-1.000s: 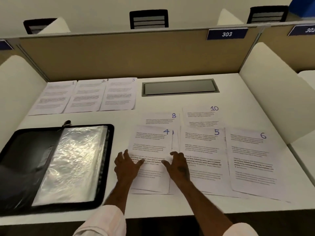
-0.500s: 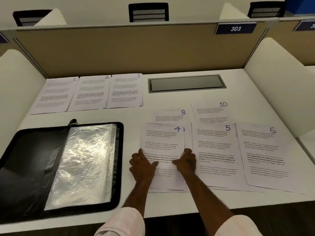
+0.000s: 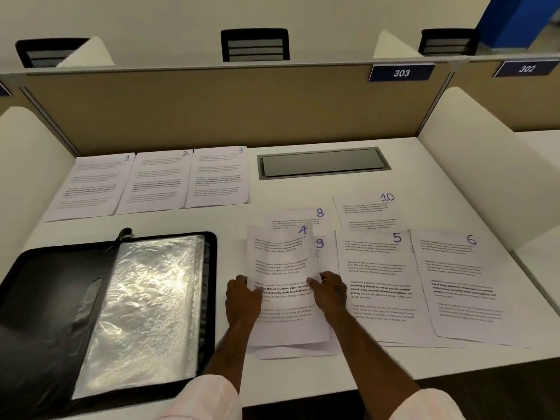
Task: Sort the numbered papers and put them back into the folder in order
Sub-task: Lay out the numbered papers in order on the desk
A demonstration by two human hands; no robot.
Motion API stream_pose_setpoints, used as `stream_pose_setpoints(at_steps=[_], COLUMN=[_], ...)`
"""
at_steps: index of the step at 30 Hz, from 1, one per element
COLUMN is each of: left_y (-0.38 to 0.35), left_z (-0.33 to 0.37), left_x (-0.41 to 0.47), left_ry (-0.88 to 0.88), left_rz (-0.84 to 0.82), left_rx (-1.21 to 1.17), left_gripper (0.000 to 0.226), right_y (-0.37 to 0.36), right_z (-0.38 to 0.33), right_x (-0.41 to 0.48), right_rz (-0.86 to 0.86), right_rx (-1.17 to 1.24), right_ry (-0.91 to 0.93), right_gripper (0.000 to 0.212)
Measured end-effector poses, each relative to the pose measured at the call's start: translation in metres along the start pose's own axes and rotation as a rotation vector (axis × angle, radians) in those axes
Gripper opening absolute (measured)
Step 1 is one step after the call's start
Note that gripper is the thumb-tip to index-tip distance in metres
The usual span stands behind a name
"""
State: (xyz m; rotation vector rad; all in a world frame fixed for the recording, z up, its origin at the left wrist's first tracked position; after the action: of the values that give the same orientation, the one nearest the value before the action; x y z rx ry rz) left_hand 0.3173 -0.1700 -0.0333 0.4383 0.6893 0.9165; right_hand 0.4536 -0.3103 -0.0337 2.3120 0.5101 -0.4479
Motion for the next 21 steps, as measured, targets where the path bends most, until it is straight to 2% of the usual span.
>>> stream_pose_setpoints(at_steps=[2, 6, 12, 21], left_y=[0.008, 0.022, 0.035, 0.041], left_z=[0.004, 0.020, 0.070, 0.146], left_x=[0.008, 0.034, 0.077, 0.157], left_ry=[-0.030, -0.057, -0.119, -0.120], left_rz=[-0.001, -0.055, -0.093, -0.017], left_rx=[-0.088, -0.165, -0.153, -0.080], left_gripper=[0.026, 0.019, 0.032, 0.037], right_y=[0.006, 0.021, 0.054, 0.069], right_z=[-0.010, -0.036, -0.085, -0.149], right_x=[0.003, 0.022, 0.067, 0.171], right_rz=[0.026, 0.047, 0.013, -0.078], right_rx=[0.012, 0.060, 0.072, 0.058], right_ry=[0.044, 0.092, 0.190, 0.237], right_gripper=[0.032, 0.028, 0.017, 0.021])
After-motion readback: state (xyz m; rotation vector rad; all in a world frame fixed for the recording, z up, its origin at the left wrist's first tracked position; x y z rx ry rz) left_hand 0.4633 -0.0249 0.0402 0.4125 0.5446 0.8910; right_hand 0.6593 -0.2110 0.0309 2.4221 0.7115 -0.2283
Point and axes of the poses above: each hand's wrist, its own x-axis towards the middle knuckle, its own y-axis out of the back of the hand, z = x × y, the point moved 1 cm from there along x, towards the middle knuckle, and after that the axes turned 4 degrees about -x, right-handed, at the moved point
